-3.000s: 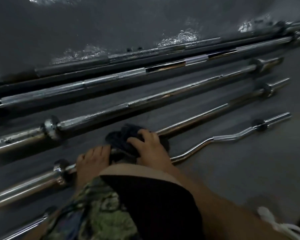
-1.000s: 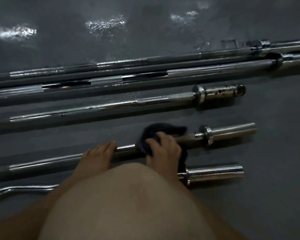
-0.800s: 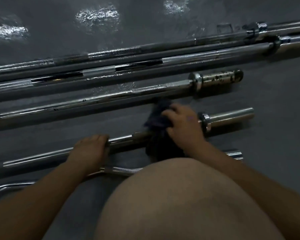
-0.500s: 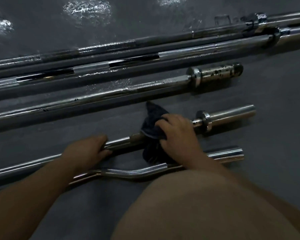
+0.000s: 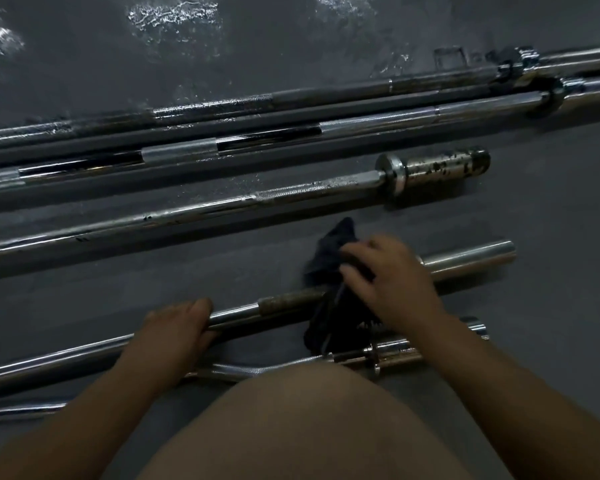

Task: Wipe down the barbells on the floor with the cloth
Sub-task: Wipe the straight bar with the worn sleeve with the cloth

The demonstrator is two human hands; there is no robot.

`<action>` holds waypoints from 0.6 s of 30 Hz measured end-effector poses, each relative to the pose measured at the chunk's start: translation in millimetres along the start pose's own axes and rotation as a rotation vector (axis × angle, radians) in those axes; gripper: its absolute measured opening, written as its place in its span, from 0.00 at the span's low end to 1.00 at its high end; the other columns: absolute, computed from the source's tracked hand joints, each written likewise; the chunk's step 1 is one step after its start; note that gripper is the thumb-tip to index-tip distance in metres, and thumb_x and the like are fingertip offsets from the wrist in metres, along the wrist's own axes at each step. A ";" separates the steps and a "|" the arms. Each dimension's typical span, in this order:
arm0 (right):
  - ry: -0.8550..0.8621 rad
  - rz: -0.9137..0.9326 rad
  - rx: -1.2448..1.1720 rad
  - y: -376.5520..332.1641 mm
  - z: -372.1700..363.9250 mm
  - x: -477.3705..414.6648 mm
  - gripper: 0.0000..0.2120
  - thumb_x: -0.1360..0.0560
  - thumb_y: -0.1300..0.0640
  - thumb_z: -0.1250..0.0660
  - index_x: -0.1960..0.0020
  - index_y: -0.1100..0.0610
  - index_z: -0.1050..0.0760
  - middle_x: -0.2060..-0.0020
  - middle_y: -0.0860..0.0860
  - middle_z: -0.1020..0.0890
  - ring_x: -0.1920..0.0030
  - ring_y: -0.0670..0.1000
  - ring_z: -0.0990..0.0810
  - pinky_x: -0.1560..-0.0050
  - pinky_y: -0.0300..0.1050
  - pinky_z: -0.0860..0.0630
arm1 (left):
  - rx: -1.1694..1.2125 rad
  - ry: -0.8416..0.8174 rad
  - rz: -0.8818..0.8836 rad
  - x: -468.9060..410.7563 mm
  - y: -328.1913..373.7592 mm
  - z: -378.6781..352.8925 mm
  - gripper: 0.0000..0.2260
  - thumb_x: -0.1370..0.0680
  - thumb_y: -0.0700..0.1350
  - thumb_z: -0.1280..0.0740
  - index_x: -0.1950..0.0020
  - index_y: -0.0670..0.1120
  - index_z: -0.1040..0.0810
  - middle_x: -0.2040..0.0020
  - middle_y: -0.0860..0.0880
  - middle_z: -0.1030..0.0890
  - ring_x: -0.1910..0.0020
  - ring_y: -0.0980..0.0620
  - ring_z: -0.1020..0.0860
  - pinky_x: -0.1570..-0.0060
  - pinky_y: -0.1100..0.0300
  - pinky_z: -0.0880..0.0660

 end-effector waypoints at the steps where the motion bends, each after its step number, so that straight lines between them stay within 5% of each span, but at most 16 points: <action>1: 0.067 -0.121 -0.038 12.0 6.2 0.1 0.17 0.24 0.47 0.36 0.40 0.53 0.21 0.50 0.53 0.21 0.49 0.56 0.22 0.49 0.48 0.27 | 0.032 -0.005 -0.011 -3.6 -0.2 3.2 0.12 0.24 0.57 0.32 0.49 0.52 0.29 0.52 0.51 0.20 0.51 0.45 0.21 0.55 0.52 0.29; 4: 0.099 -0.255 0.015 -16.7 -19.5 11.6 0.18 0.28 0.47 0.36 0.41 0.52 0.21 0.48 0.54 0.21 0.49 0.58 0.24 0.49 0.51 0.27 | 0.017 0.029 0.001 -3.9 1.0 9.2 0.11 0.23 0.58 0.34 0.49 0.54 0.30 0.52 0.53 0.21 0.51 0.48 0.21 0.54 0.54 0.30; 8: -0.101 0.052 -0.083 -62.8 -29.4 15.9 0.20 0.31 0.46 0.36 0.41 0.49 0.22 0.50 0.49 0.22 0.51 0.54 0.25 0.52 0.51 0.24 | -0.052 0.054 0.015 5.8 1.0 -8.0 0.17 0.37 0.53 0.21 0.58 0.52 0.26 0.65 0.51 0.22 0.67 0.45 0.21 0.66 0.55 0.31; 13: -0.018 -0.341 -0.025 -1.7 -15.4 16.7 0.28 0.28 0.43 0.33 0.29 0.45 0.29 0.40 0.54 0.26 0.39 0.56 0.28 0.40 0.51 0.30 | -0.038 0.197 0.057 12.2 1.1 -2.2 0.16 0.30 0.60 0.42 0.49 0.55 0.23 0.58 0.54 0.22 0.59 0.45 0.22 0.59 0.51 0.30; 18: -0.196 -0.087 -0.042 -66.0 -40.8 34.1 0.20 0.31 0.41 0.38 0.43 0.46 0.19 0.43 0.48 0.23 0.43 0.52 0.25 0.44 0.53 0.25 | 0.067 0.218 0.061 31.5 11.2 -3.0 0.19 0.31 0.60 0.42 0.43 0.57 0.26 0.52 0.55 0.22 0.55 0.47 0.24 0.54 0.49 0.33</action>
Point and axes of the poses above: each hand's wrist, its own x-axis away from the middle knuckle, its own z-axis out of the back of the hand, y = z × x, the point moved 8 cm from there along -x, towards the middle knuckle
